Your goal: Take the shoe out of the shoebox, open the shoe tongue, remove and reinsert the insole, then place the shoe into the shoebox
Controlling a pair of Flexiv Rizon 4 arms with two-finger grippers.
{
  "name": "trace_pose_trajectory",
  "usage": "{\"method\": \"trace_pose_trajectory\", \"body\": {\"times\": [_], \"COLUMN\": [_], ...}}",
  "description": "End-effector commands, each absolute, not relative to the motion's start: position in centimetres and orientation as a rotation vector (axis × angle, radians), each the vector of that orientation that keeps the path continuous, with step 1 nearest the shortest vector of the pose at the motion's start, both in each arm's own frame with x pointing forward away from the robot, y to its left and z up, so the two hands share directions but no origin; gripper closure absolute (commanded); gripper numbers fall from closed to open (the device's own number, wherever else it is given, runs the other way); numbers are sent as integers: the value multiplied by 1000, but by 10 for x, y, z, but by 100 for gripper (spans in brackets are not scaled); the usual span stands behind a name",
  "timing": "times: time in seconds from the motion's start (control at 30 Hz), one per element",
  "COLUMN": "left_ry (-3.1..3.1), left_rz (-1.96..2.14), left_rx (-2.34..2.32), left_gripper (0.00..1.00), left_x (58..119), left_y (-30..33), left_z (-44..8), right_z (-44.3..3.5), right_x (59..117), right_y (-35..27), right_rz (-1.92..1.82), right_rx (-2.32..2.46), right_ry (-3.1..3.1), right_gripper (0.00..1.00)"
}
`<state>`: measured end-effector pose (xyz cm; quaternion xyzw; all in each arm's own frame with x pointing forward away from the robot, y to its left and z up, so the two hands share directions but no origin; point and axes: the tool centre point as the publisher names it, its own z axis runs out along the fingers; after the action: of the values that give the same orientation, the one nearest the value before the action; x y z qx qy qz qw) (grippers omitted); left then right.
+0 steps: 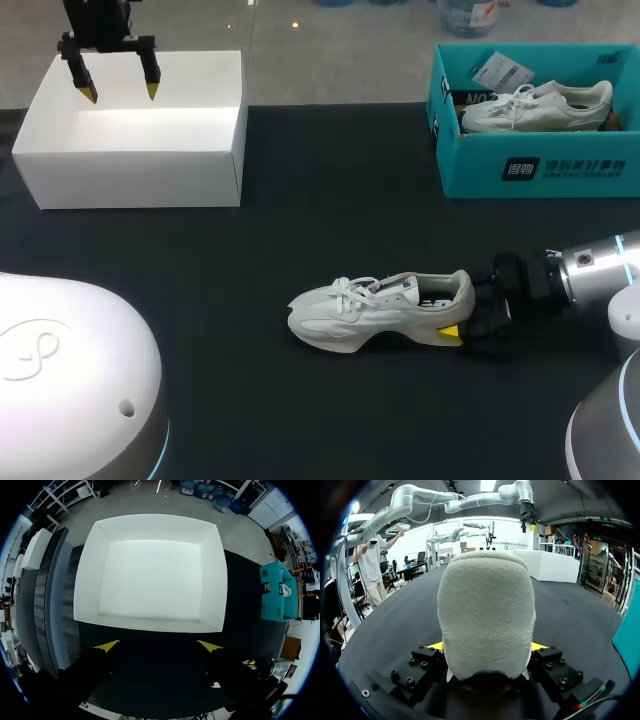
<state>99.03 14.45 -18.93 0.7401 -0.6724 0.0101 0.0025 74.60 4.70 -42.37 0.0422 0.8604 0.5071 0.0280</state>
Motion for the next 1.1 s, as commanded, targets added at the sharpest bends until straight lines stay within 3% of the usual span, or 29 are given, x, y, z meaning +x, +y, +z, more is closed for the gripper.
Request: {"method": "trace_pose_trajectory", "body": {"times": [0.03, 0.57, 1.1], "left_ry": [-2119, -2041, -1997], "left_rz": [123, 109, 37], "left_rx": [2385, 2472, 2402], "left_gripper": [0, 0, 0], "left_x": [955, 916, 844], "left_y": [147, 136, 29], "left_z": [-183, -179, -206], "right_z": [-424, -424, -424], "right_x": [746, 746, 746], "right_y": [49, 49, 49], "right_rz": [1559, 1559, 1559], "right_rx": [132, 132, 132], "right_ry": [2659, 2659, 2659], "right_gripper": [100, 100, 100]}}
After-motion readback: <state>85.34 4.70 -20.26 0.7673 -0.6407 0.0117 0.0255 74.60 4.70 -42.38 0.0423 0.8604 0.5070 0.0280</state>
